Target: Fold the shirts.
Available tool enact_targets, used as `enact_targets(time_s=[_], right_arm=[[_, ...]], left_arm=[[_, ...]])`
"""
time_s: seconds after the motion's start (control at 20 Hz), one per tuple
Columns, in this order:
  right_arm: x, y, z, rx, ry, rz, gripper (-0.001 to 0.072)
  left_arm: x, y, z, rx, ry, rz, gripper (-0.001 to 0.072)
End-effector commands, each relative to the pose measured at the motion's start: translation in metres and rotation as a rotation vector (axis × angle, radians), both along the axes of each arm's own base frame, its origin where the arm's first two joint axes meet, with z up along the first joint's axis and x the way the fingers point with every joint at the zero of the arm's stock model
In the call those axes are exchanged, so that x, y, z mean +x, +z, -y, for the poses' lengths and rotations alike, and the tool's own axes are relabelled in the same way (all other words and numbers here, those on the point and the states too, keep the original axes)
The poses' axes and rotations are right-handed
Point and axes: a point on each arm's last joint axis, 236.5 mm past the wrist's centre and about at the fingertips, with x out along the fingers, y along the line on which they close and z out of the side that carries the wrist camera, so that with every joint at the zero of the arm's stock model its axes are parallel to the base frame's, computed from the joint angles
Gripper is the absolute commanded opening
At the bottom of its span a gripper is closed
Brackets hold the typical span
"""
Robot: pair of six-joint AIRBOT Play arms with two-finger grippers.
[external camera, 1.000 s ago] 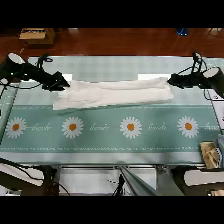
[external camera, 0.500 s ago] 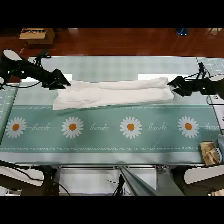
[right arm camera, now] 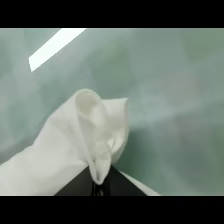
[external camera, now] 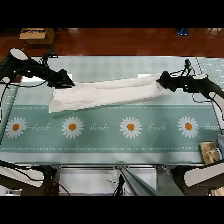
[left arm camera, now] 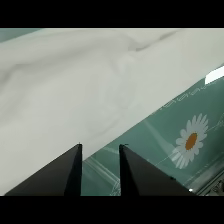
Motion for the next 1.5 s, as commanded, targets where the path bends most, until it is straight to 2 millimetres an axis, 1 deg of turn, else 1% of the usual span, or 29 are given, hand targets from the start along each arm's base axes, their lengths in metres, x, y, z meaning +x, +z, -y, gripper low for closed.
enact_targets(time_s=[0.0, 0.05, 0.1, 0.2, 0.35, 0.45, 0.5, 0.6, 0.7, 0.8, 0.9, 1.0, 1.1, 1.15, 1.2, 1.25, 1.3, 1.35, 1.4, 1.45], right_arm=[[-0.008, 0.048, -0.013, -0.065, 0.116, 0.098, 0.0034], [-0.017, 0.068, -0.016, -0.096, 0.166, 0.122, 0.0033], [-0.026, 0.086, -0.02, -0.124, 0.208, 0.146, 0.0034], [-0.044, 0.131, -0.025, -0.16, 0.259, 0.205, 0.0033], [-0.07, 0.203, -0.033, -0.173, 0.261, 0.311, 0.0033], [-0.088, 0.243, -0.037, -0.169, 0.243, 0.369, 0.0033], [-0.099, 0.259, -0.037, -0.176, 0.233, 0.389, 0.0033], [-0.12, 0.28, -0.036, -0.196, 0.218, 0.398, 0.0033], [-0.142, 0.29, -0.038, -0.199, 0.216, 0.379, 0.0033], [-0.162, 0.295, -0.044, -0.187, 0.233, 0.351, 0.0033], [-0.177, 0.298, -0.047, -0.178, 0.241, 0.325, 0.0033], [-0.19, 0.303, -0.05, -0.169, 0.241, 0.316, 0.0033], [-0.204, 0.31, -0.052, -0.171, 0.243, 0.317, 0.0033], [-0.21, 0.313, -0.052, -0.182, 0.243, 0.323, 0.0033], [-0.215, 0.315, -0.05, -0.199, 0.241, 0.327, 0.0033], [-0.219, 0.314, -0.046, -0.222, 0.233, 0.322, 0.0034], [-0.222, 0.313, -0.042, -0.247, 0.229, 0.319, 0.0033], [-0.224, 0.312, -0.04, -0.26, 0.229, 0.315, 0.0033], [-0.225, 0.312, -0.041, -0.258, 0.233, 0.315, 0.0033], [-0.225, 0.313, -0.045, -0.258, 0.244, 0.321, 0.0033]], left_arm=[[0.004, 0.015, 0.025, -0.09, 0.002, 0.015, 0.0085], [0.004, 0.024, 0.039, -0.139, 0.0, 0.021, 0.0021], [0.005, 0.031, 0.053, -0.18, -0.012, 0.036, 0.0021], [0.005, 0.04, 0.082, -0.227, -0.038, 0.061, 0.002], [-0.004, 0.042, 0.135, -0.237, -0.096, 0.092, 0.0021], [-0.018, 0.039, 0.172, -0.236, -0.141, 0.094, 0.002], [-0.024, 0.037, 0.191, -0.235, -0.149, 0.088, 0.0021], [-0.038, 0.032, 0.232, -0.252, -0.163, 0.078, 0.002], [-0.061, 0.028, 0.275, -0.304, -0.19, 0.045, 0.002], [-0.084, 0.023, 0.318, -0.347, -0.206, 0.019, 0.002], [-0.102, 0.011, 0.355, -0.358, -0.199, 0.023, 0.0021], [-0.115, -0.008, 0.382, -0.345, -0.164, 0.015, 0.002], [-0.126, -0.031, 0.397, -0.318, -0.13, -0.025, 0.002], [-0.128, -0.037, 0.398, -0.31, -0.131, -0.03, 0.0019], [-0.125, -0.037, 0.396, -0.31, -0.126, -0.028, 0.0019], [-0.117, -0.03, 0.391, -0.318, -0.121, -0.008, 0.0018], [-0.104, -0.017, 0.38, -0.323, -0.128, 0.037, 0.0018], [-0.09, -0.001, 0.365, -0.311, -0.134, 0.092, 0.0018], [-0.072, 0.018, 0.344, -0.284, -0.139, 0.166, 0.0018], [-0.055, 0.041, 0.319, -0.252, -0.142, 0.246, 0.0018]])
